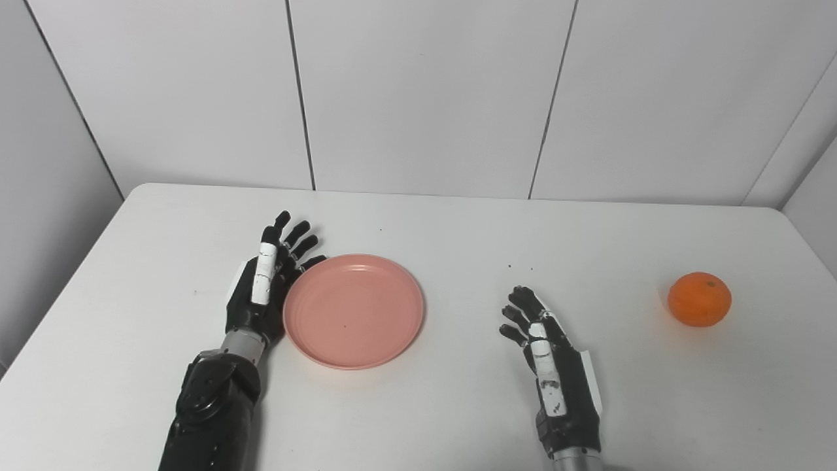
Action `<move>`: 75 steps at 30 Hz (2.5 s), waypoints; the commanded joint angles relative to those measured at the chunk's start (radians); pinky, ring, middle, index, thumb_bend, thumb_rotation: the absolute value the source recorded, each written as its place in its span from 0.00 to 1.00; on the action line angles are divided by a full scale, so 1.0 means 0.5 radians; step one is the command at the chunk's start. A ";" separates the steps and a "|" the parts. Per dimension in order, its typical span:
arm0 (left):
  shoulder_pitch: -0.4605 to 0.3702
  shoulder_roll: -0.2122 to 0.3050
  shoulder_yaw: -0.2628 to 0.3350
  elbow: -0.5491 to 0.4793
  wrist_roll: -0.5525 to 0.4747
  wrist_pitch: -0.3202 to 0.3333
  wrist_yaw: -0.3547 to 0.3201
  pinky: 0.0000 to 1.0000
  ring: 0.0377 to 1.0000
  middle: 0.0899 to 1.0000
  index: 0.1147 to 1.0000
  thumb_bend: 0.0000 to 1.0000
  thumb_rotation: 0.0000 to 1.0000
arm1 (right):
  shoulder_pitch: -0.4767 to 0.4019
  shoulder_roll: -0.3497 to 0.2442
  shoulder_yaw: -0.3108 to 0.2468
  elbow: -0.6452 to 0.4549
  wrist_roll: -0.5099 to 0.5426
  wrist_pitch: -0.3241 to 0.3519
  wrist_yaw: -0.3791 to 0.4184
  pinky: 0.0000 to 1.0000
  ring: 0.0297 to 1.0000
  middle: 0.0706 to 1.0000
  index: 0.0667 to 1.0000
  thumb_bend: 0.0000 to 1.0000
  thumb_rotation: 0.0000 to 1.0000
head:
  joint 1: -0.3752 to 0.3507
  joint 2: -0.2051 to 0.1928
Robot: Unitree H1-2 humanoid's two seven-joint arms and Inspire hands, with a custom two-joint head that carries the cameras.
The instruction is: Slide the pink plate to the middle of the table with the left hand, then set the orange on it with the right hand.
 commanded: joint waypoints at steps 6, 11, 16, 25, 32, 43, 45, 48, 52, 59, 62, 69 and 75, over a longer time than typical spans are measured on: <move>0.050 -0.056 -0.067 0.003 0.044 0.102 0.020 0.73 0.88 0.91 1.00 0.89 0.86 | -0.013 0.020 0.017 0.035 -0.115 -0.039 -0.069 0.85 0.86 0.86 0.84 0.78 0.89 | -0.020 0.003; 0.068 -0.094 -0.075 -0.012 0.062 0.107 0.043 0.72 0.87 0.90 1.00 0.89 0.85 | -0.023 0.023 0.012 0.058 -0.184 -0.109 -0.124 0.90 0.90 0.92 0.88 0.71 0.91 | -0.018 0.003; 0.068 -0.129 -0.084 -0.024 0.061 0.124 0.042 0.74 0.87 0.91 1.00 0.90 0.85 | -0.030 0.041 0.006 0.058 -0.228 -0.116 -0.186 0.99 0.98 0.99 0.99 0.68 0.94 | -0.028 0.004; 0.053 -0.138 -0.097 -0.041 0.082 0.149 0.041 0.75 0.89 0.92 1.00 0.90 0.86 | -0.046 0.117 0.008 0.059 -0.371 -0.087 -0.387 1.00 1.00 1.00 1.00 0.73 0.93 | -0.149 0.006; 0.047 -0.143 -0.096 -0.041 0.104 0.144 0.054 0.72 0.87 0.91 1.00 0.91 0.86 | -0.072 0.120 0.064 0.106 -0.487 -0.126 -0.508 1.00 1.00 1.00 1.00 0.69 0.96 | -0.225 0.004; 0.100 -0.233 -0.072 -0.089 0.083 0.200 0.111 0.75 0.89 0.92 1.00 0.89 0.87 | -0.106 0.150 0.121 0.159 -0.522 -0.127 -0.598 1.00 1.00 1.00 1.00 0.71 0.95 | -0.364 0.009; 0.103 -0.240 -0.076 -0.101 0.079 0.210 0.108 0.75 0.89 0.92 1.00 0.89 0.88 | -0.113 0.154 0.131 0.168 -0.507 -0.133 -0.599 1.00 1.00 1.00 1.00 0.71 0.95 | -0.380 0.009; 0.102 -0.250 -0.077 -0.110 0.077 0.220 0.111 0.76 0.89 0.92 1.00 0.88 0.88 | -0.120 0.155 0.145 0.184 -0.493 -0.146 -0.609 1.00 1.00 1.00 1.00 0.70 0.94 | -0.399 0.010; 0.105 -0.265 -0.074 -0.129 0.050 0.251 0.106 0.78 0.89 0.93 1.00 0.88 0.86 | -0.123 0.158 0.155 0.190 -0.482 -0.153 -0.619 1.00 1.00 1.00 1.00 0.70 0.93 | -0.410 0.012; 0.107 -0.264 -0.088 -0.106 0.062 0.237 0.090 0.76 0.90 0.94 1.00 0.85 0.88 | -0.132 0.155 0.155 0.182 -0.499 -0.120 -0.644 1.00 1.00 1.00 1.00 0.71 0.92 | -0.444 0.004; 0.102 -0.250 -0.097 -0.088 0.072 0.228 0.076 0.78 0.90 0.94 1.00 0.86 0.88 | -0.141 0.136 0.147 0.174 -0.544 -0.132 -0.677 1.00 1.00 1.00 1.00 0.73 0.98 | -0.461 -0.016; 0.089 -0.233 -0.089 -0.044 0.075 0.212 0.067 0.75 0.89 0.94 1.00 0.87 0.86 | -0.176 0.124 0.085 -0.039 -0.573 -0.035 -0.702 1.00 1.00 0.99 0.97 0.73 1.00 | -0.455 -0.021; 0.085 -0.220 -0.084 -0.026 0.078 0.194 0.050 0.74 0.90 0.94 1.00 0.87 0.86 | -0.227 0.038 0.032 -0.317 -0.540 0.132 -0.581 0.92 0.94 0.92 0.92 0.73 0.95 | -0.486 -0.033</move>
